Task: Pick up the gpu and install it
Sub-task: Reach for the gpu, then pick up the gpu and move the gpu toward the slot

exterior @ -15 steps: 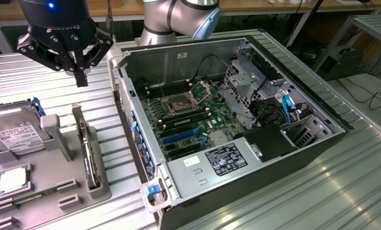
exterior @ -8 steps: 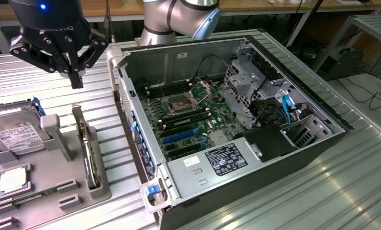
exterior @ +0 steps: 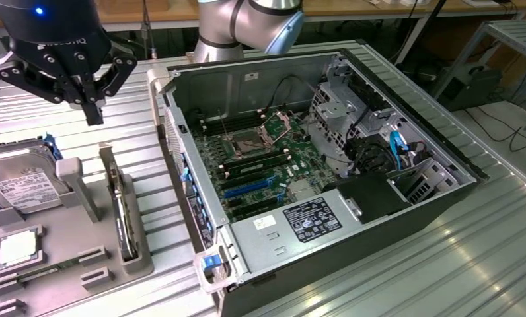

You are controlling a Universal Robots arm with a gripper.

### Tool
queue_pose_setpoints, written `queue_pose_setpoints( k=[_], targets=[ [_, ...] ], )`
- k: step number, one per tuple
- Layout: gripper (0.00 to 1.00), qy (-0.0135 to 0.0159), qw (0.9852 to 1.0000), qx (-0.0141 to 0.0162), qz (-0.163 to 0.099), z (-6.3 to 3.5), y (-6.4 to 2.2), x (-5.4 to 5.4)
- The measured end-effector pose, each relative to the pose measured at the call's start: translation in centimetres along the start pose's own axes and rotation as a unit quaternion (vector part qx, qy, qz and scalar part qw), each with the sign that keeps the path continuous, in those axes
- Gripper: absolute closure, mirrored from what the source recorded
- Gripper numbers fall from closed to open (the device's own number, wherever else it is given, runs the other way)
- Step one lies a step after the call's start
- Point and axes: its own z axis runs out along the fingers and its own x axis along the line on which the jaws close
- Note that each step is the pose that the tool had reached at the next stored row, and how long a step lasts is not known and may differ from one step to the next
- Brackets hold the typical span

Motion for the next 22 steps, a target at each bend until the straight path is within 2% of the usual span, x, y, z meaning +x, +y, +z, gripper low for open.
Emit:
queue_pose_setpoints(
  k=[17, 19, 20, 22],
  targets=[
    [0.89, 0.0000, 1.0000, 0.0000, 0.000, 0.00, 0.00, 0.06],
    [0.77, 0.0000, 1.0000, 0.0000, 0.000, 0.00, 0.00, 0.06],
    [0.77, 0.0000, 1.0000, 0.0000, 0.000, 0.00, -0.01, 0.06],
    [0.64, 0.0000, 1.0000, 0.0000, 0.000, 0.00, -0.01, 0.06]
  ],
)
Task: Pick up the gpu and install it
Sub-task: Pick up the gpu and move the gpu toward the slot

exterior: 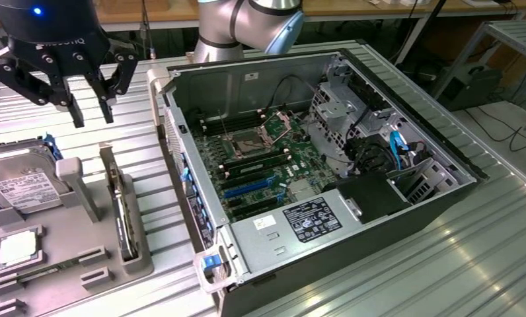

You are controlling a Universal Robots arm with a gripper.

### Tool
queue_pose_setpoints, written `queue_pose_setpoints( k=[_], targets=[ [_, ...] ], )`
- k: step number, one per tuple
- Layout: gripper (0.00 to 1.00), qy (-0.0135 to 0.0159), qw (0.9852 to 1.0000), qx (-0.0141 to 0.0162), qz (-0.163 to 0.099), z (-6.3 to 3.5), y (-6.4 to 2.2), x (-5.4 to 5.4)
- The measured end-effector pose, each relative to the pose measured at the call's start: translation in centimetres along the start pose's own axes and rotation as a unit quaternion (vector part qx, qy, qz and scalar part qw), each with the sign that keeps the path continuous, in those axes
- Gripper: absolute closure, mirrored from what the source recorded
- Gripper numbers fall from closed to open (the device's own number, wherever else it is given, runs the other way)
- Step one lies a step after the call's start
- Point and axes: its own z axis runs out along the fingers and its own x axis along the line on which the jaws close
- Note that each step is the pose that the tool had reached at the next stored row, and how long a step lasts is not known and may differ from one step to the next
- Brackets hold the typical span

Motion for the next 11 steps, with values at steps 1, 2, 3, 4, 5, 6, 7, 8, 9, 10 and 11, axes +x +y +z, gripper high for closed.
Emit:
queue_pose_setpoints(
  k=[1, 2, 3, 4, 5, 6, 7, 8, 9, 10, 11],
  targets=[
    [0.58, 0.0000, 1.0000, 0.0000, 0.000, 0.00, 0.00, 0.0],
    [0.52, 0.0000, 1.0000, 0.0000, 0.000, 0.00, 0.00, 0.0],
    [0.46, 0.0000, 1.0000, 0.0000, 0.000, 0.00, 0.00, 0.0],
    [0.46, 0.0000, 1.0000, 0.0000, 0.000, 0.00, -0.01, 0.0],
    [0.40, 0.0000, 1.0000, 0.0000, -0.002, 0.01, -0.09, 0.1],
    [0.40, 0.0001, 1.0000, -0.0001, -0.003, 0.02, -0.25, 0.1],
    [0.34, 0.0002, 1.0000, -0.0001, -0.005, 0.04, -0.43, 0.2],
    [0.34, 0.0002, 1.0000, -0.0002, -0.007, 0.06, -0.62, 0.2],
    [0.34, 0.0003, 1.0000, -0.0002, -0.008, 0.07, -0.88, 0.3],
    [0.34, 0.0003, 1.0000, -0.0003, -0.009, 0.10, -1.05, 0.3],
    [0.34, 0.0004, 1.0000, -0.0002, -0.009, 0.12, -1.18, 0.3]
  ],
)
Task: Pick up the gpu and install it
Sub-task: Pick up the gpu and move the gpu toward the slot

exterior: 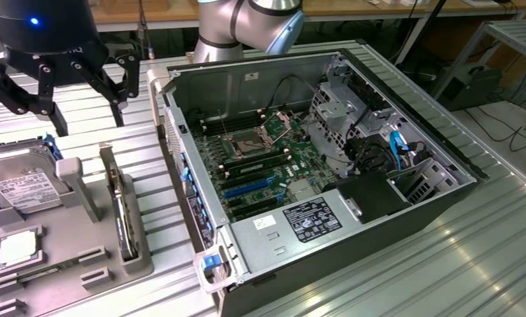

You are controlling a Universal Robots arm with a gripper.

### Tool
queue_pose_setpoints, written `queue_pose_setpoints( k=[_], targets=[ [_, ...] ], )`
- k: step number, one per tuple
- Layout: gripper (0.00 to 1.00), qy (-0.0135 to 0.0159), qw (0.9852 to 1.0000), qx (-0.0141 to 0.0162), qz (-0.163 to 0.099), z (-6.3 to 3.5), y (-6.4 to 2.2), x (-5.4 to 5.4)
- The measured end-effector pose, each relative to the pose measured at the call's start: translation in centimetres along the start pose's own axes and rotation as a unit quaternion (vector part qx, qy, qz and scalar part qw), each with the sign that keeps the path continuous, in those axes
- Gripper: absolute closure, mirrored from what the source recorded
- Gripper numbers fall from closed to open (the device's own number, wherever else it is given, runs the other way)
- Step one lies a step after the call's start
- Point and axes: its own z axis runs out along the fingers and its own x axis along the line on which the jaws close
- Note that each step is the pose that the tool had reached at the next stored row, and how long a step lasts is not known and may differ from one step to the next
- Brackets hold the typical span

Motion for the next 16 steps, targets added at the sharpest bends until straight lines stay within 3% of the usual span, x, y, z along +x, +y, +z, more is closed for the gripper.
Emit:
queue_pose_setpoints(
  k=[3, 4, 10, 16],
  targets=[
    [0.34, 0.0017, 1.0000, -0.0001, -0.004, 0.23, -0.73, 0.0],
    [0.34, 0.0034, 1.0000, -0.0001, -0.006, 0.38, -0.85, 0.0],
    [0.34, 0.0072, 0.9996, -0.0005, -0.029, 1.35, -0.99, 0.0],
    [0.34, 0.0074, 0.9994, -0.0006, -0.034, 1.54, -1.98, 0.0]
  ],
)
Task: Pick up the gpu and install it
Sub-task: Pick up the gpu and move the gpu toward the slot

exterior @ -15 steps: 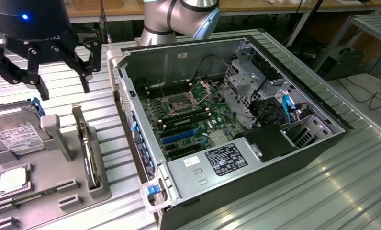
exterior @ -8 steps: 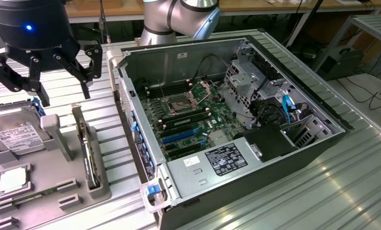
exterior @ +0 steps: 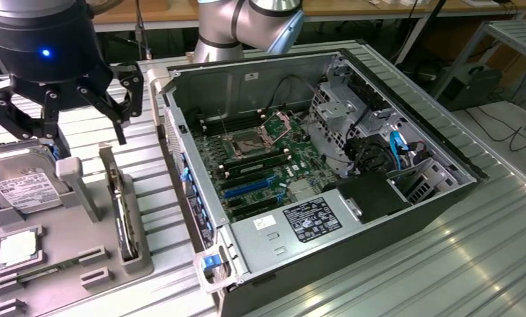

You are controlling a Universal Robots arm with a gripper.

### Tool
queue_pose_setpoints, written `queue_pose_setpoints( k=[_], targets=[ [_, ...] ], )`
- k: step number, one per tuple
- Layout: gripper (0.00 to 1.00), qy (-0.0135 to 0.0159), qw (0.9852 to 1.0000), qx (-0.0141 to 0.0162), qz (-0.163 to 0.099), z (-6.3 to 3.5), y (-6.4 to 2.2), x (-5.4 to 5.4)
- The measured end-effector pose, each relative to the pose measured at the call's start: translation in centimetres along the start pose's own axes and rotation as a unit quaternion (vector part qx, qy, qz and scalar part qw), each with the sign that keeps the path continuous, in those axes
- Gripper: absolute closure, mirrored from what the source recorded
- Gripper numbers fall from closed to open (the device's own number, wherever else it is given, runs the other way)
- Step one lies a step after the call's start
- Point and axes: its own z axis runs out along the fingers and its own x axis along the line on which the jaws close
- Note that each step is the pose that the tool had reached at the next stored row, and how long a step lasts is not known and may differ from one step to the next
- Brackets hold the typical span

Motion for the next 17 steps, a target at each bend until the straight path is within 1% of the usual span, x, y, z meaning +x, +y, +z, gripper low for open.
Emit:
queue_pose_setpoints(
  k=[3, 6, 11, 17],
  targets=[
    [0.34, 0.0005, 1.0000, 0.0000, 0.000, 0.08, -0.05, 0.0],
    [0.34, 0.0001, 0.9999, 0.0001, 0.011, 0.38, -0.11, 0.0],
    [0.34, 0.0001, 0.9999, 0.0002, 0.014, 0.67, -1.00, 0.1],
    [0.34, 0.0003, 0.9999, 0.0002, 0.015, 1.58, -1.39, 0.1]
  ],
)
